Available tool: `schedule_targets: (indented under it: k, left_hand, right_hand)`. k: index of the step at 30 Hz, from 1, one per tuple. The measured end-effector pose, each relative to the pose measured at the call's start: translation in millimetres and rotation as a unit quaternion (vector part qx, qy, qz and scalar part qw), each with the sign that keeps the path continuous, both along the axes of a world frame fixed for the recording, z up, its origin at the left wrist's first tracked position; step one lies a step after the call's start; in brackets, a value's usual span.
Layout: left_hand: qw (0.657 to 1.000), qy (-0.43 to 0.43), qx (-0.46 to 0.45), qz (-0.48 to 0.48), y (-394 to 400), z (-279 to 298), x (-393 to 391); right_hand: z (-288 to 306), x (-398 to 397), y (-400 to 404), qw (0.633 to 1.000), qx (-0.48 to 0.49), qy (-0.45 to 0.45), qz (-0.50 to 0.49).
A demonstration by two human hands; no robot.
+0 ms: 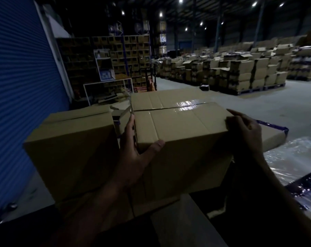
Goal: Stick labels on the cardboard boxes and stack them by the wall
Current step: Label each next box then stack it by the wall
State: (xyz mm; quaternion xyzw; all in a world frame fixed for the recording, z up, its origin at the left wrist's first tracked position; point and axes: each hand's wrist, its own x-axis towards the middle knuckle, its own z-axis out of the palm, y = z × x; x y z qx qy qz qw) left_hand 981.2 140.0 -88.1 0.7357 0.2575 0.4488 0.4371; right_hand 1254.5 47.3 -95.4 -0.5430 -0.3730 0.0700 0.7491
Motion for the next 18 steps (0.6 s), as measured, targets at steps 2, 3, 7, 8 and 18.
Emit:
schedule_targets:
  k: [2, 3, 7, 8, 18]
  left_hand:
    - [1.0, 0.005, -0.001, 0.015, 15, 3, 1]
    - [1.0, 0.011, -0.006, 0.018, 22, 4, 2]
    - [0.992, 0.087, 0.027, 0.088, 49, 13, 3]
    - [0.989, 0.099, 0.036, 0.106, 56, 17, 2]
    - [0.914, 0.269, 0.135, 0.273, 111, 32, -5]
  right_hand:
    - [7, -8, 18, 0.999, -0.007, 0.017, 0.03]
    - [11, -13, 26, 0.999, -0.011, 0.013, 0.037]
    - [19, -11, 64, 0.998, -0.008, 0.02, 0.056]
    - [20, -10, 74, 0.998, -0.007, 0.018, 0.058]
    - [20, -1, 155, 0.995, -0.038, 0.044, 0.082]
